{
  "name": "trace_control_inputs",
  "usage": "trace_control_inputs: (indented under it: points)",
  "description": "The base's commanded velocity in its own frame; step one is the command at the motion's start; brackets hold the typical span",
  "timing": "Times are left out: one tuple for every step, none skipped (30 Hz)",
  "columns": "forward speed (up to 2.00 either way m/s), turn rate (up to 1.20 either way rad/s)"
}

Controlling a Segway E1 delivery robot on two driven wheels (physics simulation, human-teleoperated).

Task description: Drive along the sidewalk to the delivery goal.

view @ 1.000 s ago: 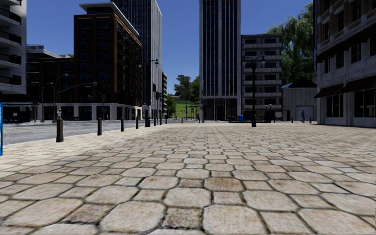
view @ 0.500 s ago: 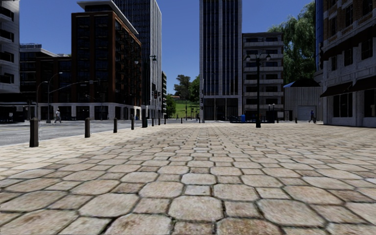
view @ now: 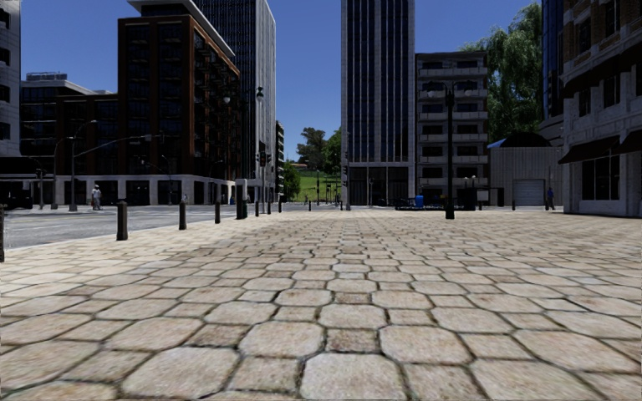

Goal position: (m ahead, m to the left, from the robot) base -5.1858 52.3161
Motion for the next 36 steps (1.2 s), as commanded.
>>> trace_control_inputs:
  points:
    - [2.0,0.0]
    - [2.0,0.0]
    - [2.0,0.0]
    - [2.0,0.0]
    - [2.0,0.0]
    - [2.0,0.0]
    - [2.0,0.0]
    - [2.0,0.0]
    - [2.0,0.0]
    - [2.0,0.0]
    - [2.0,0.0]
    - [2.0,0.0]
    - [2.0,0.0]
    - [2.0,0.0]
    - [2.0,0.0]
    - [2.0,0.0]
    - [2.0,0.0]
    - [2.0,0.0]
    - [2.0,0.0]
    - [2.0,0.0]
    - [2.0,0.0]
    - [2.0,0.0]
    - [2.0,0.0]
    - [2.0,0.0]
    - [2.0,0.0]
    - [2.0,0.0]
    - [2.0,0.0]
    - [2.0,0.0]
    - [2.0,0.0]
    - [2.0,0.0]
    - [2.0,0.0]
    - [2.0,0.0]
    - [2.0,0.0]
    - [2.0,0.0]
    - [2.0,0.0]
    - [2.0,0.0]
